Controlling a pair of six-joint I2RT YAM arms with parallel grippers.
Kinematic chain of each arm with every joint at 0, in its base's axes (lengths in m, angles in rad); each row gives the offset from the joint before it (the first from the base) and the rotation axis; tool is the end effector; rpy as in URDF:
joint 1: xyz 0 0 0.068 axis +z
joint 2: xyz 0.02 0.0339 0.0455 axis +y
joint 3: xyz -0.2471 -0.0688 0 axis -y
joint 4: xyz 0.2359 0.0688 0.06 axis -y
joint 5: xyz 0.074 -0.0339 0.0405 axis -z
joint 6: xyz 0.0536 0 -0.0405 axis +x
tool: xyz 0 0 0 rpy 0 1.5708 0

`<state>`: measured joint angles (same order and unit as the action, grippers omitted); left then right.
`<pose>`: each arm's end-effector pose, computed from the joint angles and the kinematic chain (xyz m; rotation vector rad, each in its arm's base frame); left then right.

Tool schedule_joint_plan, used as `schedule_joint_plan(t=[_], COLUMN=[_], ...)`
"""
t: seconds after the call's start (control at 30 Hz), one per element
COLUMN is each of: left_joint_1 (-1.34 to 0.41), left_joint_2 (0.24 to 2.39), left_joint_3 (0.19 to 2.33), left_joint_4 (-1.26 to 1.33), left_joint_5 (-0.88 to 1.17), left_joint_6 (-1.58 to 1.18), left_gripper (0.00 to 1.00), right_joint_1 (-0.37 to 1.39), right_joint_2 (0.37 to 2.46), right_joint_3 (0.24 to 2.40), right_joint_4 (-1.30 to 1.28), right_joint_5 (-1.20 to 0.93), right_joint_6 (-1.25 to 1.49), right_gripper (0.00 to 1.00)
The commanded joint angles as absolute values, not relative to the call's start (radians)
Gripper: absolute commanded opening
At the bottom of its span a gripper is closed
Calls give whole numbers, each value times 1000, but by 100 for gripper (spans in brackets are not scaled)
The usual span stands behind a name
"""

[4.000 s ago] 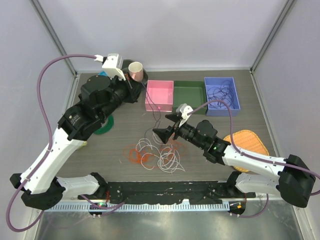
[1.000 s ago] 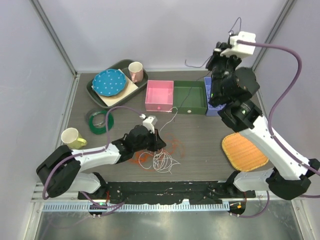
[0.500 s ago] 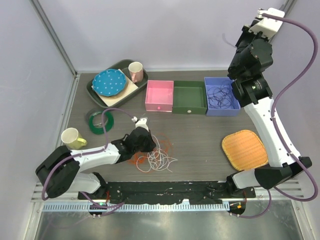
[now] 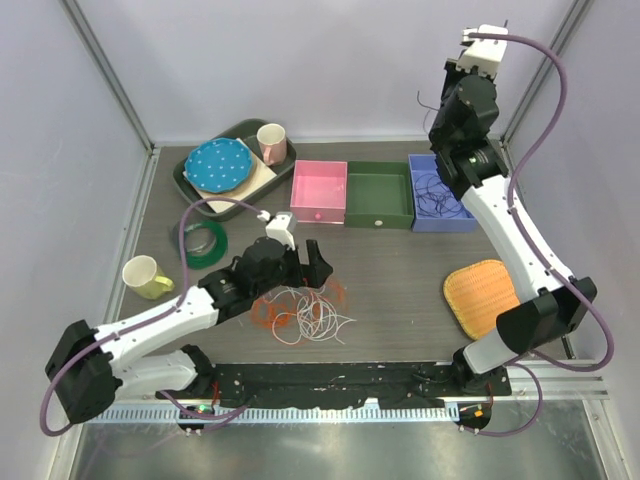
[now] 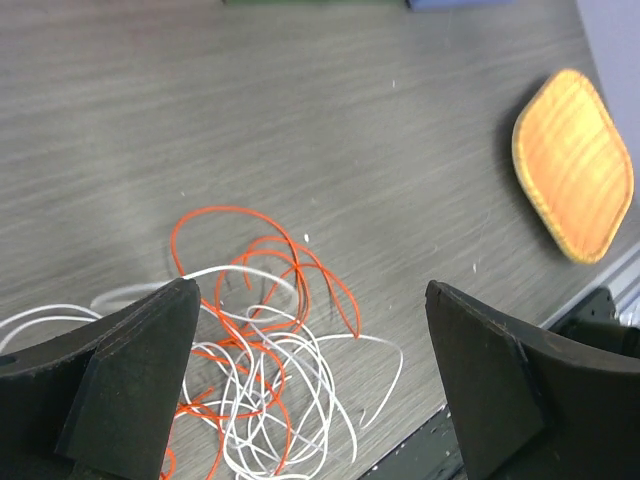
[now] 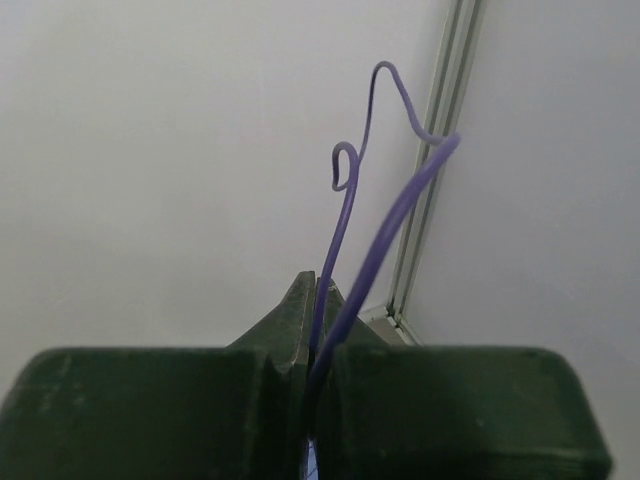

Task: Untangle the cables

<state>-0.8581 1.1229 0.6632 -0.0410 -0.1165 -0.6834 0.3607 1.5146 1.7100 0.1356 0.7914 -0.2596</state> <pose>0.1764 -0.1946 0.2243 0.1147 2.1707 -0.8062 0.3236 0.0813 0.5012 0.2941 1.3192 -0.4041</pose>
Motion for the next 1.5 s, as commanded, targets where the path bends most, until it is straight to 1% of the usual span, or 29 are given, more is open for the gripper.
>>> schedule_joint_plan(t=[0.0,0.1,0.33,0.47,0.57,0.77,0.87,1.0,1.07,1.23,1.33,1.47], left_joint_1=[-861,-862,-862,-862,-861,-861,-862,-861,-862,-862,-862,-862], left_joint_2=[1052,1055,1086,1100,1111,1134,1135,1134,1134,1137,1131,1103], left_joint_3=[742,773,752,746,736,738,733,733,730,724,729,716], left_joint_4=[-234,-325,-325,-330,-318,-327,-333,-350,-351,-345,-357,-350], left_joint_5=[-261,-354,-353,-348,-353,-362,-373,-377,-373,-373,-370,-357], left_joint_6=[-655,-676,-678,-678,-673,-681,-692,-704,-709,-712,-715,-718], left_gripper=[100,100,100,100,100,100,100,100,100,100,100,100], right_joint_1=[341,327,218,177,163,164,161,150,118,74,74,64], right_joint_2=[1552,1597,1736,1822,1871,1933,1979,2037,2055,2089,2106,2108], right_joint_3=[1687,1678,1674,1678,1669,1582,1575,1568,1566,1526,1488,1483], right_joint_4=[201,201,173,141,100,75,6,-102,-117,-166,-144,-184], right_joint_5=[788,778,735,764,785,778,759,802,781,615,552,497], right_joint_6=[-236,-212,-98,-31,38,176,231,346,397,534,535,528], right_gripper=[1,1,1,1,1,1,1,1,1,1,1,2])
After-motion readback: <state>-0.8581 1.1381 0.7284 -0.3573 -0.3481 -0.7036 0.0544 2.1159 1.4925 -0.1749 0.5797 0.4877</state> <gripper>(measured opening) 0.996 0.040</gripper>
